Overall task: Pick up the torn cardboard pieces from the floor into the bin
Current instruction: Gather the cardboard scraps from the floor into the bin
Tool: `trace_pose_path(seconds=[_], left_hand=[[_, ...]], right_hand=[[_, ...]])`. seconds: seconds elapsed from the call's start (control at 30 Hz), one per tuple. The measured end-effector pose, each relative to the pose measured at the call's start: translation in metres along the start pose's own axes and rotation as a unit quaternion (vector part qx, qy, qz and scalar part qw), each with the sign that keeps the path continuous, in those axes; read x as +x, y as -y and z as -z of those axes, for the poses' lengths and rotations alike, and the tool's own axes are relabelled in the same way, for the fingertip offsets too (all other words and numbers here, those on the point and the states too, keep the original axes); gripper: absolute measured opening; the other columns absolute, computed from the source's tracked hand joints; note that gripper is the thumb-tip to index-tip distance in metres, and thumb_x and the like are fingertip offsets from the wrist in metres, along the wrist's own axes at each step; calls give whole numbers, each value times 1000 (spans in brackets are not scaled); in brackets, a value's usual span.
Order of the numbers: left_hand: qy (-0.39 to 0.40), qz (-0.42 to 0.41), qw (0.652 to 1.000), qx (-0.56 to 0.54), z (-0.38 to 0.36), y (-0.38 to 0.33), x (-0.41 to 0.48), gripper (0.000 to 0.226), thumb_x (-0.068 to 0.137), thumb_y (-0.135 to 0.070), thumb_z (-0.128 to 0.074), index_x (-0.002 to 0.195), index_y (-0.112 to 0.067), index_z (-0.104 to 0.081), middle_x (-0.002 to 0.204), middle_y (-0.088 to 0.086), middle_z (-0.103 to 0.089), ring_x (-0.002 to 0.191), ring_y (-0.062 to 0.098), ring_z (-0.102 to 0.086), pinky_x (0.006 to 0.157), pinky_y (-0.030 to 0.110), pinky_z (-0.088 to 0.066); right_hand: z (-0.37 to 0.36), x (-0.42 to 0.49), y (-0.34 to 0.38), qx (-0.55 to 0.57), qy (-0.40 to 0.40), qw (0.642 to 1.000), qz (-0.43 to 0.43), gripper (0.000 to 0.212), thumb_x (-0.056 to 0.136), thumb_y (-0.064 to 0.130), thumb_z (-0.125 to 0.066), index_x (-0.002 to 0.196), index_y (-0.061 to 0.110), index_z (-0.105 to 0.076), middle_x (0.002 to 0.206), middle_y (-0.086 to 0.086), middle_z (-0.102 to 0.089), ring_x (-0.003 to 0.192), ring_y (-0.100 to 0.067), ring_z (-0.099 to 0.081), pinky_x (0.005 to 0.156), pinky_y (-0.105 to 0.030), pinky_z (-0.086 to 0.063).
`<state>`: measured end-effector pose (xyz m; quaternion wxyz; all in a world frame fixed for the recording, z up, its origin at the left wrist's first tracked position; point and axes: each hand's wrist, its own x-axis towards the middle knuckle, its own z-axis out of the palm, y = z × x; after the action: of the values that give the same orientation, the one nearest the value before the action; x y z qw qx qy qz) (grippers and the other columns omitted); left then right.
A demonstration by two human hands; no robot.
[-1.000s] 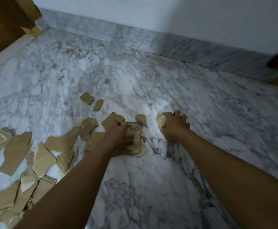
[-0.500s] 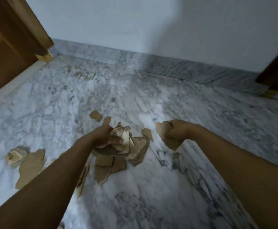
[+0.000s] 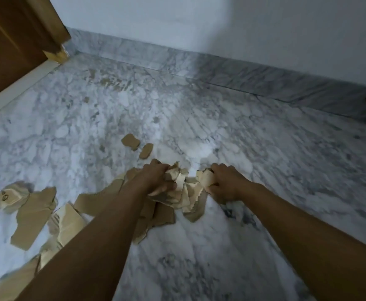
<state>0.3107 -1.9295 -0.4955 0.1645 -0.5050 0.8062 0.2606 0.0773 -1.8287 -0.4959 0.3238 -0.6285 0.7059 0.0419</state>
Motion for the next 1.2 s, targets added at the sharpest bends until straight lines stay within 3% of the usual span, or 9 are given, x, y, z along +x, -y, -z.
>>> trace_pose_path(seconds=[0.13,0.23,0.4,0.57,0.7,0.77,0.9,1.07,1.2], left_hand=[[-15,-18,997,-69,1,-6,-10,66,64,-58,-70,114,-18,-54,114,10,-54,93,29,-59,76,40,-51],[-92,-42,980,-170,6,-11,-23,46,78,-33,-78,106,-15,-46,105,10,-54,90,26,-57,63,32,-40],[-154,-53,940,-299,40,-5,-53,74,78,-30,-81,133,-27,-32,113,2,-57,96,21,-61,79,33,-48],[-105,-12,965,-241,54,13,-80,40,78,-38,-80,112,-22,-65,103,-2,-68,95,19,-63,66,20,-42],[-52,13,946,-320,34,37,-99,46,77,-43,-80,116,-21,-69,110,-1,-71,102,19,-66,85,32,-53],[-28,24,930,-365,22,43,-105,61,68,-61,-81,120,-33,-65,118,-5,-69,110,19,-64,99,46,-50],[-24,16,929,-369,7,57,-100,66,60,-72,-79,117,-43,-63,119,-8,-67,113,18,-62,101,49,-48],[-41,29,951,-304,17,71,-116,37,77,-46,-79,105,-24,-72,103,1,-72,97,21,-66,83,36,-51],[-1,85,973,-213,35,96,-129,45,65,-55,-84,88,-17,-74,87,3,-72,80,19,-66,69,33,-47]], right_hand=[[-1,-17,-6,59,3,998,-23,40,94,26,-59,125,14,-38,116,-11,-58,90,-22,-53,60,-28,-37],[5,-30,-12,96,14,994,-59,44,93,27,-58,128,12,-38,113,-10,-58,95,-25,-57,72,-32,-43],[41,-42,-4,122,39,988,-86,43,85,26,-67,124,8,-61,121,-14,-67,109,-30,-64,86,-37,-52],[77,-40,28,231,125,963,-60,39,86,31,-72,116,8,-63,112,-13,-69,105,-29,-68,87,-39,-56],[63,-36,57,373,174,911,-35,14,90,30,-71,100,20,-70,95,0,-71,88,-18,-68,77,-34,-56],[43,-33,68,411,157,897,-44,21,90,31,-71,110,23,-71,106,-1,-72,99,-21,-68,88,-39,-57],[3,-33,76,509,125,850,-48,33,87,22,-76,119,17,-69,110,-8,-73,98,-26,-69,80,-39,-59],[-7,-32,57,370,-10,928,-33,39,78,18,-80,115,16,-68,110,-4,-72,104,-22,-69,92,-40,-57],[26,-46,43,354,13,933,-58,60,81,21,-79,128,21,-41,113,3,-56,107,-20,-59,80,-31,-53]])
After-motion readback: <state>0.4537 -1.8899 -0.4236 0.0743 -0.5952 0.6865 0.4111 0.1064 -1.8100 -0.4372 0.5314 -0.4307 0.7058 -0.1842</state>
